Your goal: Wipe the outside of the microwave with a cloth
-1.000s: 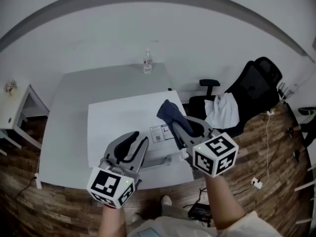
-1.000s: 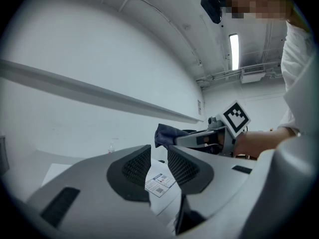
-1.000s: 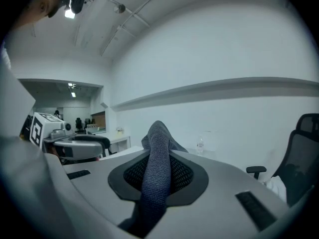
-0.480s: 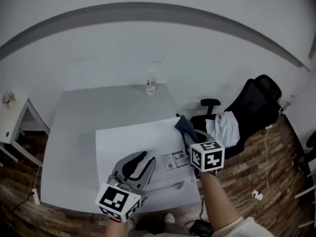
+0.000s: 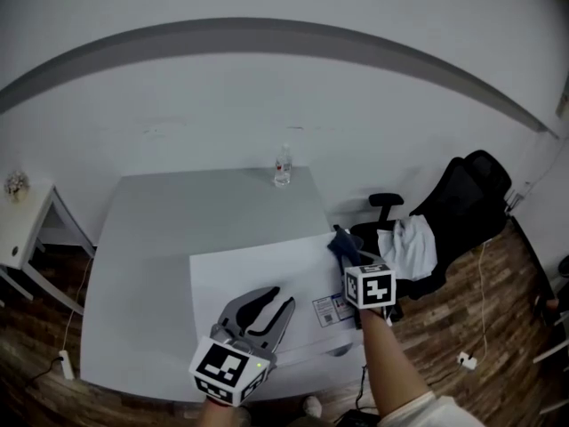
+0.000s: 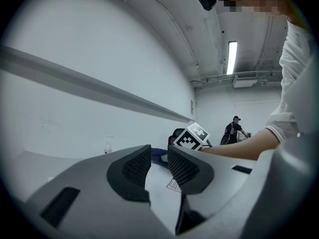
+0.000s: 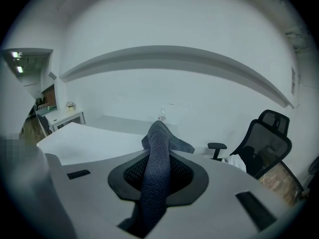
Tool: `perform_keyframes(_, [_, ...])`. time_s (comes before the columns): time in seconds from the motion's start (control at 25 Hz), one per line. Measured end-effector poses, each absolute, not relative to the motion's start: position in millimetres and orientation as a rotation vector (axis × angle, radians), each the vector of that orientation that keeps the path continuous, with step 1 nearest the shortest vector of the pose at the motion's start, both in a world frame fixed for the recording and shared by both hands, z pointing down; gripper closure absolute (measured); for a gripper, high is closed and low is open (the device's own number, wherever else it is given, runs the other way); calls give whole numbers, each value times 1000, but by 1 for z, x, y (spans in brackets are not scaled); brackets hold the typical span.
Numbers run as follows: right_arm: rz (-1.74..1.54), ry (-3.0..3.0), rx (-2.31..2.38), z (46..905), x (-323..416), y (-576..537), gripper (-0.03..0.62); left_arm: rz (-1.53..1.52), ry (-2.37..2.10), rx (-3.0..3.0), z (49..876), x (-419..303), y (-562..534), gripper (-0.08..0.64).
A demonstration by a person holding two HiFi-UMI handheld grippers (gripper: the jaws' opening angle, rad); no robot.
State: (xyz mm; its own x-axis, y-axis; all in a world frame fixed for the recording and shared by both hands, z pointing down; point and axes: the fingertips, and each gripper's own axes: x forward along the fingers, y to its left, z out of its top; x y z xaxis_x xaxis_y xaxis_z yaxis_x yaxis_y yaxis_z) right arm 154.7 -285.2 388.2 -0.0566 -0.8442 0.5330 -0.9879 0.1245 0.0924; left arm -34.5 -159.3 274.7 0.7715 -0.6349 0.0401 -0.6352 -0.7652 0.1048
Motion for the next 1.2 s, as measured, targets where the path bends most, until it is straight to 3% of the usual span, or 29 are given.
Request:
perform_keyframes(0.68, [420, -1798, 1723, 406, 134, -286, 518, 3, -1065, 2811, 285, -76, -154, 456])
perform_keyframes(1.2, [413, -1925, 1592, 407, 45, -278, 518, 4, -1099, 2791, 284, -104, -150, 456])
